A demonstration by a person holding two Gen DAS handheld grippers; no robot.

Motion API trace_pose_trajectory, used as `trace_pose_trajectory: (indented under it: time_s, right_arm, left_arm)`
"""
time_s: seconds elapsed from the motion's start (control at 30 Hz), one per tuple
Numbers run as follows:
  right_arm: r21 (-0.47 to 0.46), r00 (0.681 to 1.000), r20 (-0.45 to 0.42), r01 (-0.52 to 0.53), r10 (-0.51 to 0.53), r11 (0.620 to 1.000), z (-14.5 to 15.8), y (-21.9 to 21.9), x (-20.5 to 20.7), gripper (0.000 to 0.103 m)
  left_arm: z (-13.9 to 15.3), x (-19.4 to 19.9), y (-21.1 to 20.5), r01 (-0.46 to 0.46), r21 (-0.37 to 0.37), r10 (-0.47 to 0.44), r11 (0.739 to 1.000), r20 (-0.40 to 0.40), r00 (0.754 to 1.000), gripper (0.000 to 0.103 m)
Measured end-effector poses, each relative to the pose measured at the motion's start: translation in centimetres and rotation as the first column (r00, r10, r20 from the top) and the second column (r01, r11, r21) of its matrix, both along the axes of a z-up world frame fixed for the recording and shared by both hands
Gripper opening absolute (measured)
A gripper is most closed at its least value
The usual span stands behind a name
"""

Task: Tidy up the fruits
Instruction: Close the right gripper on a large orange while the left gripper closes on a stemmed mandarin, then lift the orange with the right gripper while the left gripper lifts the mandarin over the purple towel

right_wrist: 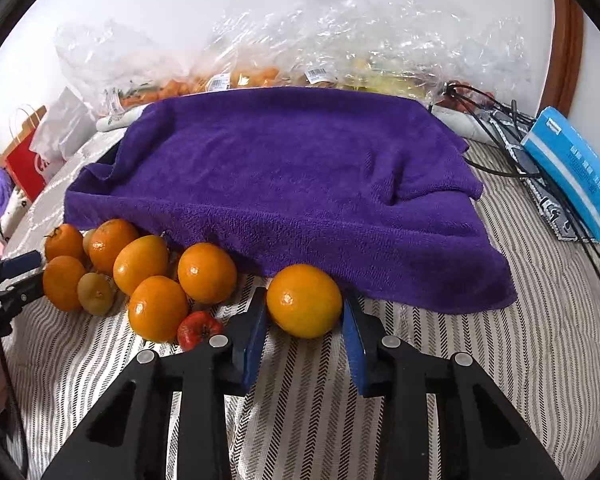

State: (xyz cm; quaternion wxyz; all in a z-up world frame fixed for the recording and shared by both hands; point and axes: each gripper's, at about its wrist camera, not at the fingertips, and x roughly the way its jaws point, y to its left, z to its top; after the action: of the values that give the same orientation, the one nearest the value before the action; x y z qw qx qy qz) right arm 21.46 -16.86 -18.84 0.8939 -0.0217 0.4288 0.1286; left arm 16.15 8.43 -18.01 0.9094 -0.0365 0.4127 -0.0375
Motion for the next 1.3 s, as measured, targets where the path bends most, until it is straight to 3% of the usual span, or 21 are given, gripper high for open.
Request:
trace_pose_trajectory:
  time_s: [0.5,0.7,0.9,1.1,1.3]
  right_arm:
    - [0.029,1.0,-0.006,0.0,0.0,1.0,-0.1,-0.4,0.1,0.036]
    - [0.061,1.0,-0.009,0.014,-0.013,0.998,-0.1,-0.7,0.2,0.036]
    - [0.084,1.0,-0.007,0.012,-0.012,0.996,-0.1,-0.9,0.1,0.036]
    - [0.121,0.998,0.063,-0.026,0.018,0.992,0.9,-0.9,-1.1,0.036]
    - [0.127,0.99,0.131,-0.068,0.051,0.99,2.0,-0.4,-2.1,0.036]
  left_arm:
    - [-0.4,2.7,-1.8,0.012,-0.011,-0.012,1.0,-0.022,1.0,0.061]
    - [-0.4,2.6,-2.2,0.037,-0.023,-0.037,0.999,-0.014,0.999,0.042]
    - [0.0,2.0,-1.6,0.033,-0.075,-0.032,0.997,0.019,0.999,0.041]
    - [1.2,0.7,-0.8,0.024,-0.127,-0.009,0.992,0.116,0.993,0.041]
    - [1.7,0.5,-1.0,0.045,-0.119,-0.027,0.992,0.143,0.989,0.041]
